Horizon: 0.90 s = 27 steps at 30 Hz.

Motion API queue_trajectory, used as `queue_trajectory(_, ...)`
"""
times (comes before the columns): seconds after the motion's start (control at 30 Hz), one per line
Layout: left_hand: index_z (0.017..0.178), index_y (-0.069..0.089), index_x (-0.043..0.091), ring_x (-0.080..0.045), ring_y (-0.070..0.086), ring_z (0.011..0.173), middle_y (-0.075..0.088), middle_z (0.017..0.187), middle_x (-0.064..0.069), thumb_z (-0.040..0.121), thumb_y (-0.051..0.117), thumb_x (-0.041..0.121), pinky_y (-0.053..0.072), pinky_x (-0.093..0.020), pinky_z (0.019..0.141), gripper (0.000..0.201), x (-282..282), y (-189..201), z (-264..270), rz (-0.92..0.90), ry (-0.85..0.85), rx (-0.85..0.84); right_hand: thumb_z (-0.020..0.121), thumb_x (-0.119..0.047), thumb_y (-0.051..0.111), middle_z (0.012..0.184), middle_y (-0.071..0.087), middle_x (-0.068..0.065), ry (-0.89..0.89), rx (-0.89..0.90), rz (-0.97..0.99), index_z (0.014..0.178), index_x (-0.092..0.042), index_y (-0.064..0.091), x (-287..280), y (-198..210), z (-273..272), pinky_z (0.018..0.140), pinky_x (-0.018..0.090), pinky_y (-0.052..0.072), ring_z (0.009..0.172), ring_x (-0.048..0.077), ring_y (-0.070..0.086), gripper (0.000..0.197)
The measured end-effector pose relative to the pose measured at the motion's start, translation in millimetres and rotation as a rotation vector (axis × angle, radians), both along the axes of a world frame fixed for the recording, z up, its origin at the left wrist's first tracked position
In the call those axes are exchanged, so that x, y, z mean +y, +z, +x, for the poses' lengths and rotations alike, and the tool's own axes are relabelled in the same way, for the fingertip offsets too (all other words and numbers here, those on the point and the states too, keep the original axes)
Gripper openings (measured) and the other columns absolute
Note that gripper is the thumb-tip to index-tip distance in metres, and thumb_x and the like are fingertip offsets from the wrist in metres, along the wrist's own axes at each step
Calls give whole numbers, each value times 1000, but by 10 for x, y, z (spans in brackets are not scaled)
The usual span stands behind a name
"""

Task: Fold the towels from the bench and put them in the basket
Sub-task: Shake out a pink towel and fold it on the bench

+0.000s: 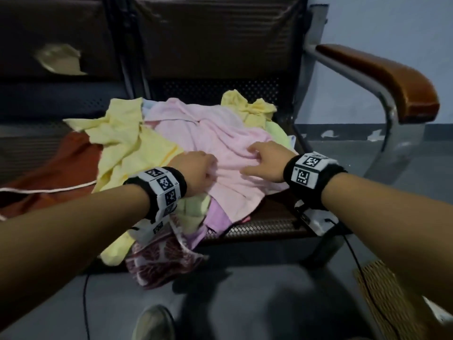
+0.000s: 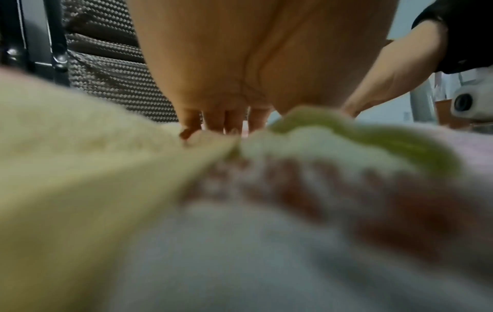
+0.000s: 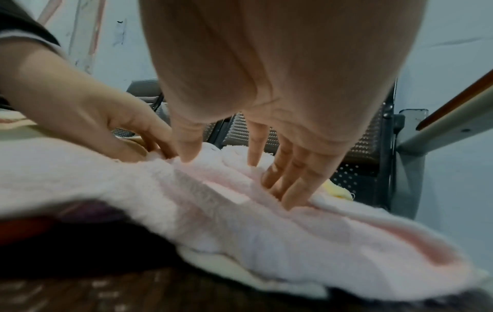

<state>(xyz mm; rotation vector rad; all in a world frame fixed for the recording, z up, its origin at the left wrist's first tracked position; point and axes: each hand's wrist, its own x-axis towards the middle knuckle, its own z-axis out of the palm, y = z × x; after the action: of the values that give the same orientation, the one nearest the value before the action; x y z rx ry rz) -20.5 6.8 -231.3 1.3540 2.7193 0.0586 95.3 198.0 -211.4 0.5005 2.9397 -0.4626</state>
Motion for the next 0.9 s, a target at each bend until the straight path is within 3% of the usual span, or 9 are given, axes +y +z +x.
queue_trajectory(0.07, 111, 64, 29, -28, 63, 94, 68, 104, -2, 91, 55, 38, 42, -32, 70, 24, 39, -3, -61, 29, 6, 72, 73, -74, 65, 137, 59, 5, -13, 23, -7, 138, -22, 57, -70, -24, -89, 102, 36, 47, 121, 23, 58, 83)
queue_trajectory(0.17, 99, 71, 28, -28, 63, 86, 72, 96, -3, 94, 52, 32, 43, -32, 67, 20, 97, 34, -92, 182, 35, 51, 69, -79, 64, 122, 64, 3, 59, 50, -29, 121, -25, 67, -267, -71, -136, 91, 36, 52, 104, 21, 63, 75)
queue_trajectory(0.23, 97, 70, 22, -25, 63, 85, 73, 95, -2, 97, 51, 31, 48, -35, 71, 21, 129, 119, -63, 300, 6, -12, 76, -66, 69, 81, 62, 0, 106, 52, -26, 84, -19, 63, -392, -104, -133, 67, 32, 47, 75, 20, 58, 48)
queue_trajectory(0.3, 94, 68, 16, -25, 63, 85, 72, 93, -3, 99, 52, 31, 50, -38, 75, 22, 154, 253, -33, 451, -19, -68, 87, -38, 64, 67, 49, -7, 58, 124, -35, 67, -23, 46, -427, -54, -134, 58, 29, 34, 69, 22, 50, 31)
queue_trajectory(0.43, 99, 66, 18, -20, 63, 88, 70, 94, 1, 88, 57, 29, 50, -36, 81, 18, 162, 508, -51, 640, -24, -213, 86, -3, 45, 73, 59, -1, -145, 446, -225, 71, -18, 58, -241, 282, -98, 60, 27, 36, 75, 21, 54, 24)
queue_trajectory(0.57, 133, 52, 27, -28, 57, 113, 62, 123, -3, 77, 65, 40, 48, -42, 93, 59, 132, 505, -131, 404, -10, -110, 80, 0, 39, 82, 63, 26, -229, 756, -497, 83, 3, 62, -92, 603, 117, 66, 35, 43, 73, 24, 54, 24)
queue_trajectory(0.7, 119, 61, 17, -37, 61, 107, 68, 113, -13, 96, 52, 24, 49, -41, 85, 26, 226, 408, -236, 405, 87, -15, 78, -11, 39, 80, 62, 28, -283, 935, -531, 81, 1, 64, 25, 775, 361, 61, 39, 45, 69, 31, 57, 28)
queue_trajectory(0.8, 99, 56, 9, -36, 60, 86, 66, 92, -17, 100, 44, 21, 42, -39, 69, 17, 340, 551, -132, 615, 88, -27, 85, -20, 39, 92, 66, 19, -422, 748, -255, 91, -8, 63, 280, 731, 545, 76, 42, 51, 89, 37, 61, 27)
queue_trajectory(0.9, 83, 53, 20, -22, 54, 76, 60, 75, 4, 98, 46, 21, 35, -33, 65, 17, 520, 824, 176, 793, 0, -138, 89, -30, 59, 103, 60, 1, -367, 472, -177, 114, -20, 53, 273, 608, 677, 78, 31, 41, 99, 27, 60, 27)
